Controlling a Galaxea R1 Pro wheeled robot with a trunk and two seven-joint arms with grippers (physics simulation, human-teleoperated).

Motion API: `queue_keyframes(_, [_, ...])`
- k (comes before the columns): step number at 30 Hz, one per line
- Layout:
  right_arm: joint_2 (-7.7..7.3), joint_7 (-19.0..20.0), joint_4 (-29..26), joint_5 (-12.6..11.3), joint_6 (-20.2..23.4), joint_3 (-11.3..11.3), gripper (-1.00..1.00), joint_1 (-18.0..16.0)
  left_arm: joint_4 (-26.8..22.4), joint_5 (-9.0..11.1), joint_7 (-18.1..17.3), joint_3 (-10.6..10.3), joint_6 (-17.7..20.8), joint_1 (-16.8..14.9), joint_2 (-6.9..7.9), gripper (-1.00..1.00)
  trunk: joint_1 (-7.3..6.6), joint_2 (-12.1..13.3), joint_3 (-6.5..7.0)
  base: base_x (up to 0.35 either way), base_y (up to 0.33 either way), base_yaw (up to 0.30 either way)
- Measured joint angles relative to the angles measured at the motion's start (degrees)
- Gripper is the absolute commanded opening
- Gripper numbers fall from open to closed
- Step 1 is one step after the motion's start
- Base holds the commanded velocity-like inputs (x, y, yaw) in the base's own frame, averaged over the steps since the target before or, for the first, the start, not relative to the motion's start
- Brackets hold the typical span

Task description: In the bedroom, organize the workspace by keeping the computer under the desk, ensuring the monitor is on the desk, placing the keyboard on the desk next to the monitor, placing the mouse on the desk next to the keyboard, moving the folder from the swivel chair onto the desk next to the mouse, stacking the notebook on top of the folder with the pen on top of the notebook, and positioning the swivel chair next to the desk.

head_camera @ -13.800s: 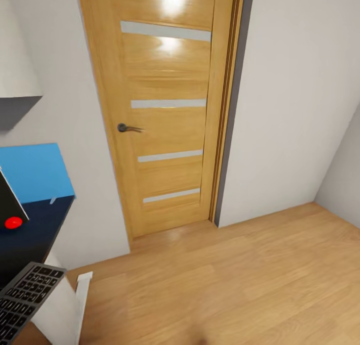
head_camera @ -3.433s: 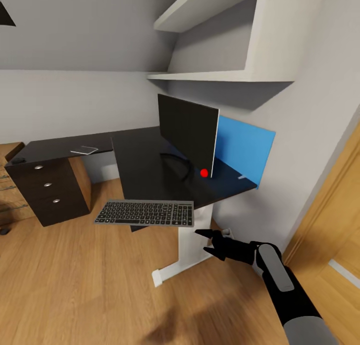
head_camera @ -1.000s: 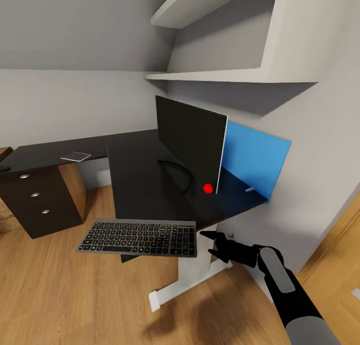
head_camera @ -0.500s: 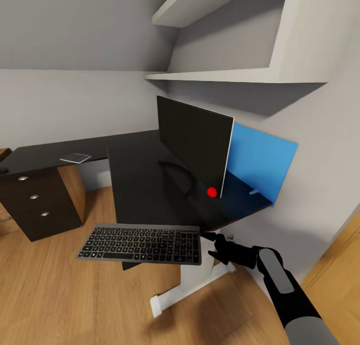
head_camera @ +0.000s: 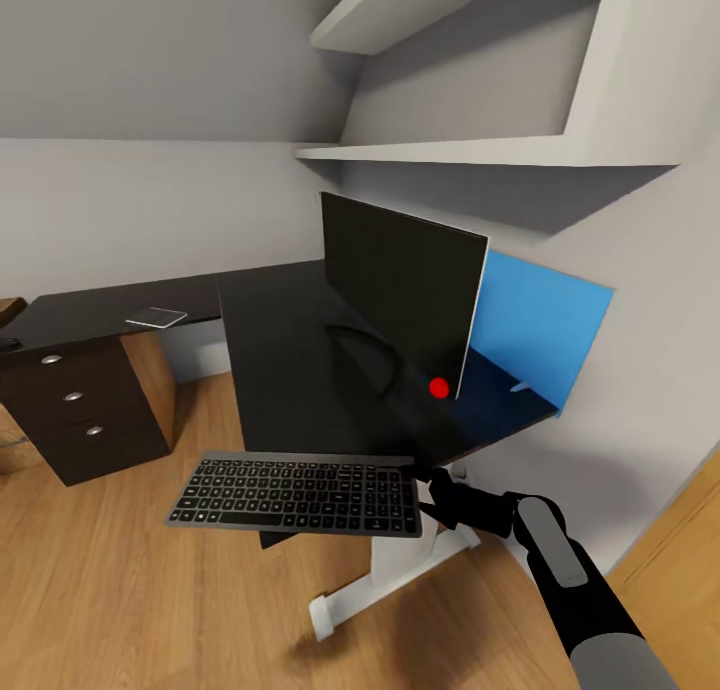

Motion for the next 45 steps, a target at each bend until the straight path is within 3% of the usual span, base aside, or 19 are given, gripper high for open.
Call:
queue_keyframes(23, [0.07,0.0,0.11,0.01,0.0,0.0,1.0,0.0,0.0,0.0,0.0,0.01,0.0,0.0,0.0,1.0,0.0,0.0,0.0,-0.05,0.038,0.0])
queue_keyframes(32, [0.01,0.0,3.98,0.02,-1.76,-0.21,1.0,0.0,0.0,0.0,0.0,0.01,0.02,0.0,0.0,1.0,0.0,0.0,0.0,0.0,0.0,0.0])
queue_keyframes(45, [0.0,0.05,4.34,-0.08,-2.27,0.07,1.0,0.0,0.0,0.04,0.0,0.01,0.02,0.01,0.0,1.0,0.0,0.0,0.0,0.0,0.0,0.0])
